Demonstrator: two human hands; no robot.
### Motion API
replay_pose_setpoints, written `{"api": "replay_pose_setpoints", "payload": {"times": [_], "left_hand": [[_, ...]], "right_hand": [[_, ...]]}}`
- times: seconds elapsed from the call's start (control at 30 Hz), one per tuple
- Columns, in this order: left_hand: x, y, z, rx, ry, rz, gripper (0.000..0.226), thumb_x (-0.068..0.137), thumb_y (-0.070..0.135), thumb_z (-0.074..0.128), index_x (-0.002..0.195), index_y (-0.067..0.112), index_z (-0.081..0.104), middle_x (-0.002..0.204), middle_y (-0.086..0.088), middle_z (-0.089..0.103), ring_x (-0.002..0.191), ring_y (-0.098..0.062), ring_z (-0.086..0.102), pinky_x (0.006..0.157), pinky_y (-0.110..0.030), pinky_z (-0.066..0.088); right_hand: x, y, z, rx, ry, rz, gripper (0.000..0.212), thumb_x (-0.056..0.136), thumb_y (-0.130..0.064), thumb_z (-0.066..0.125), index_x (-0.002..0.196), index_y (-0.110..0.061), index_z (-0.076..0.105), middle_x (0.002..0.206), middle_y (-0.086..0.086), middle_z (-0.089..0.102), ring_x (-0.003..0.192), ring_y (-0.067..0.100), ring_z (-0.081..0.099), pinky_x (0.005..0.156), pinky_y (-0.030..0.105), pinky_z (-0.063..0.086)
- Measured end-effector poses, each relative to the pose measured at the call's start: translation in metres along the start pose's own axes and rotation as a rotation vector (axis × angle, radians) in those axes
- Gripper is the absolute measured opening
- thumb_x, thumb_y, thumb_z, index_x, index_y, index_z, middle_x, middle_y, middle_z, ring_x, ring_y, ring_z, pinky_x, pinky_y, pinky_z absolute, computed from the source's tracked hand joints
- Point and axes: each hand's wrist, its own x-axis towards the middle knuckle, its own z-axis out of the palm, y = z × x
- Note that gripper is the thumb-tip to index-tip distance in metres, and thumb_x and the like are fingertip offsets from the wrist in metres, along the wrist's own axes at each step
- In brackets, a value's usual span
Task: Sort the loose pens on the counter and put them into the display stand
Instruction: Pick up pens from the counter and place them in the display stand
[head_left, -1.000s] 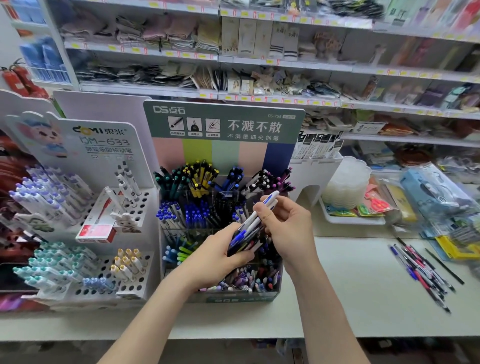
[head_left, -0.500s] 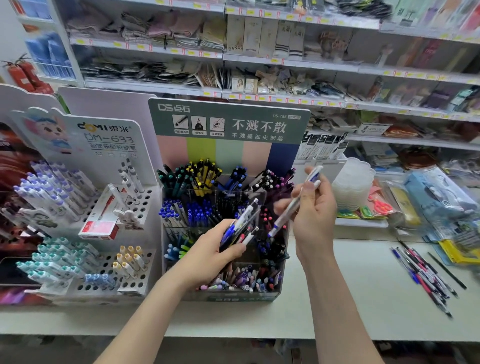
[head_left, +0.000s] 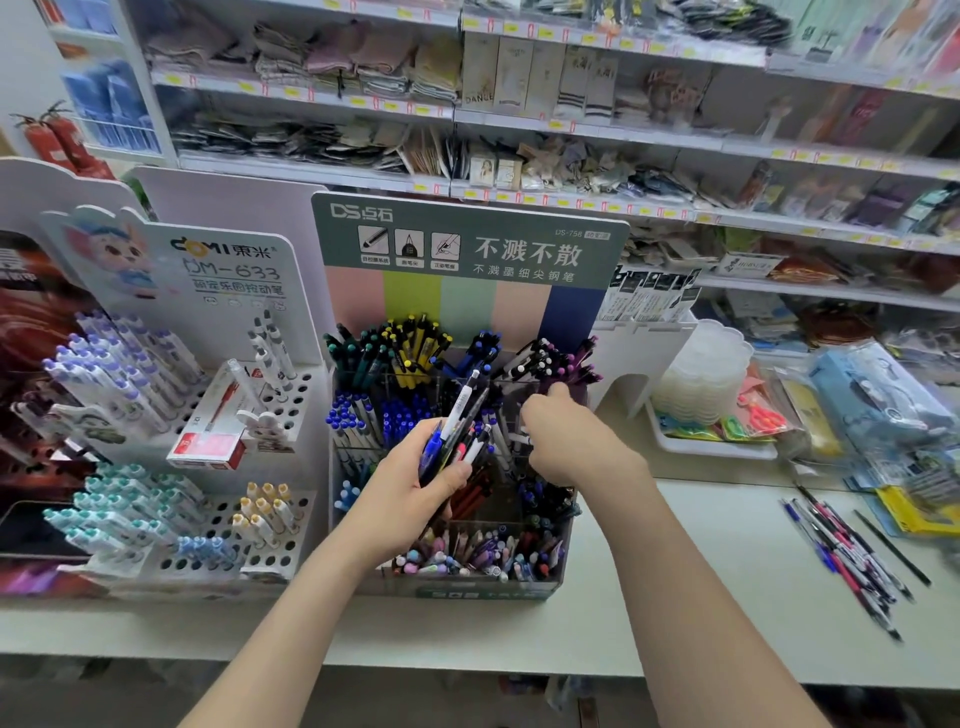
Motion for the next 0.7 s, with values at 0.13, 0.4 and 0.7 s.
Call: {"api": "replay_pose_setpoints", "payload": {"times": [0.13, 0.4, 0.7], "left_hand": [[-0.002, 0.003, 0.003, -0.032, 0.010, -0.016, 0.037, 0.105, 0.030, 0.066, 0.139, 0.039, 0.054, 0.113, 0.012, 0.073, 0.091, -0.025, 0.074, 0.082, -0.035, 0.061], [-0.002, 0.005, 0.001, -0.067, 0.018, -0.028, 0.036, 0.105, 0.030, 0.066, 0.139, 0.036, 0.054, 0.104, 0.010, 0.073, 0.089, -0.030, 0.072, 0.081, -0.045, 0.063], [-0.002, 0.004, 0.005, -0.085, -0.002, -0.048, 0.029, 0.106, 0.031, 0.065, 0.132, 0.040, 0.055, 0.096, 0.004, 0.073, 0.071, -0.025, 0.070, 0.077, -0.051, 0.063]], "right_hand": [[0.011, -0.016, 0.002, -0.161, -0.034, -0.113, 0.021, 0.095, 0.007, 0.057, 0.102, -0.009, 0.045, 0.116, 0.019, 0.051, 0.090, 0.039, 0.057, 0.074, 0.044, 0.045], [0.021, -0.006, 0.003, -0.251, 0.066, -0.129, 0.021, 0.092, -0.002, 0.063, 0.109, -0.010, 0.054, 0.112, 0.014, 0.055, 0.099, 0.036, 0.062, 0.073, 0.041, 0.044], [0.026, 0.008, 0.003, -0.247, 0.101, -0.196, 0.019, 0.089, 0.000, 0.064, 0.097, -0.012, 0.052, 0.100, 0.008, 0.047, 0.081, 0.030, 0.049, 0.068, 0.039, 0.043]]}}
